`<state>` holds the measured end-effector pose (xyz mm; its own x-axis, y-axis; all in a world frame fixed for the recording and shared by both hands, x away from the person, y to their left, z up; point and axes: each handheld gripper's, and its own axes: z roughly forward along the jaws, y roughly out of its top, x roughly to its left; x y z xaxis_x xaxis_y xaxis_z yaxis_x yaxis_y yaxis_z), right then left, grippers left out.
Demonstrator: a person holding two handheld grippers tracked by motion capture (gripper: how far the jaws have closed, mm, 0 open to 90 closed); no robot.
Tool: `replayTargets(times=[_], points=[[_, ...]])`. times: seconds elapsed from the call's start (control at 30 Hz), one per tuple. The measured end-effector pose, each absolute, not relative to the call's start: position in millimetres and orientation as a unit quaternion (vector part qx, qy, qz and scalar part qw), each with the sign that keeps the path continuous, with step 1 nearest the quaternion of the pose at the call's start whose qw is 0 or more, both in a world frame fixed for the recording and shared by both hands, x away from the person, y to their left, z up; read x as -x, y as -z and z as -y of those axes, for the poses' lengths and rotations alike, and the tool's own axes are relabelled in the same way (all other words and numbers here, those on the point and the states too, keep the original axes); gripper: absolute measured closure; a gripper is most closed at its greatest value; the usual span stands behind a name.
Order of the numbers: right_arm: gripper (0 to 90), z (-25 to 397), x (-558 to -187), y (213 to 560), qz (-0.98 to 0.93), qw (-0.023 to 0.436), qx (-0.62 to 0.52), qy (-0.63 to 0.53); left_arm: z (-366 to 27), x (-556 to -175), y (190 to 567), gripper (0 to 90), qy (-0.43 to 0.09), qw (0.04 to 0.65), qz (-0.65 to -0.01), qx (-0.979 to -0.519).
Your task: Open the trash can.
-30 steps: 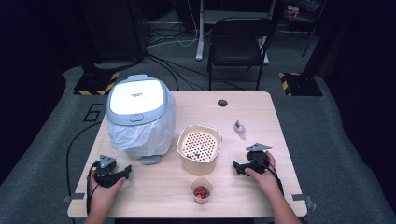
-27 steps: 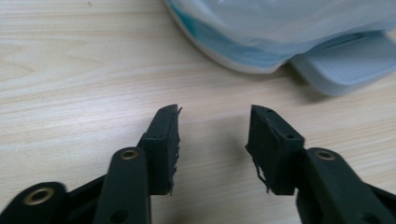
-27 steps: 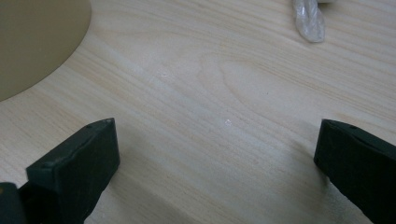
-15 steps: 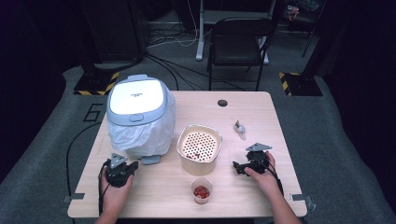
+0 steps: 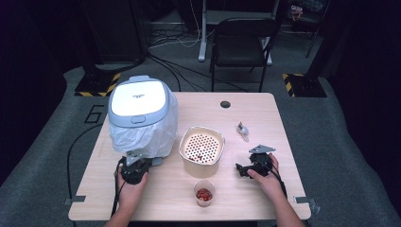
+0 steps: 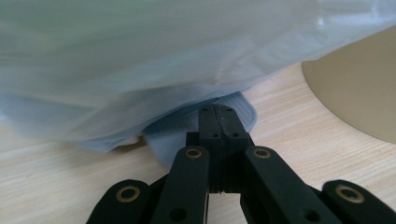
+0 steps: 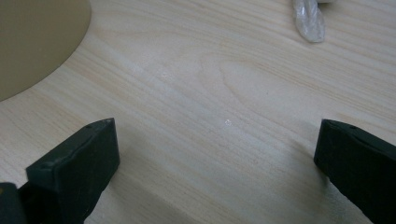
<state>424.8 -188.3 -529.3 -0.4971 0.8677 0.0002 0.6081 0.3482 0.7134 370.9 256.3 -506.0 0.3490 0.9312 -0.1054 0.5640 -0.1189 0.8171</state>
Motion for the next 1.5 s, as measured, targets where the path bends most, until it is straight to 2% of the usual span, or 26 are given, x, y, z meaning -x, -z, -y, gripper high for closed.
replayTargets(times=[0.47,0.57,0.73,1.23,1.43,1.5], points=[[0.0,188,-425,529,-0.798,0.194,-0.462,-0.334,-256,-371,518,90.0,-0.266,0.4,-0.49,-0.727],[0.0,188,-425,529,-0.798,0.194,-0.463,-0.334,-248,-370,524,90.0,-0.257,0.42,-0.513,-0.703],[0.0,188,-424,529,-0.797,0.194,-0.463,-0.335,-246,-371,528,90.0,-0.254,0.404,-0.522,-0.707],[0.0,187,-424,529,-0.795,0.193,-0.468,-0.334,-247,-373,528,90.0,-0.244,0.414,-0.543,-0.689],[0.1,188,-425,529,-0.797,0.191,-0.463,-0.336,-246,-372,528,90.0,-0.25,0.407,-0.536,-0.696],[7.1,188,-425,527,-0.797,0.19,-0.468,-0.332,-245,-372,528,90.0,-0.255,0.405,-0.535,-0.697]])
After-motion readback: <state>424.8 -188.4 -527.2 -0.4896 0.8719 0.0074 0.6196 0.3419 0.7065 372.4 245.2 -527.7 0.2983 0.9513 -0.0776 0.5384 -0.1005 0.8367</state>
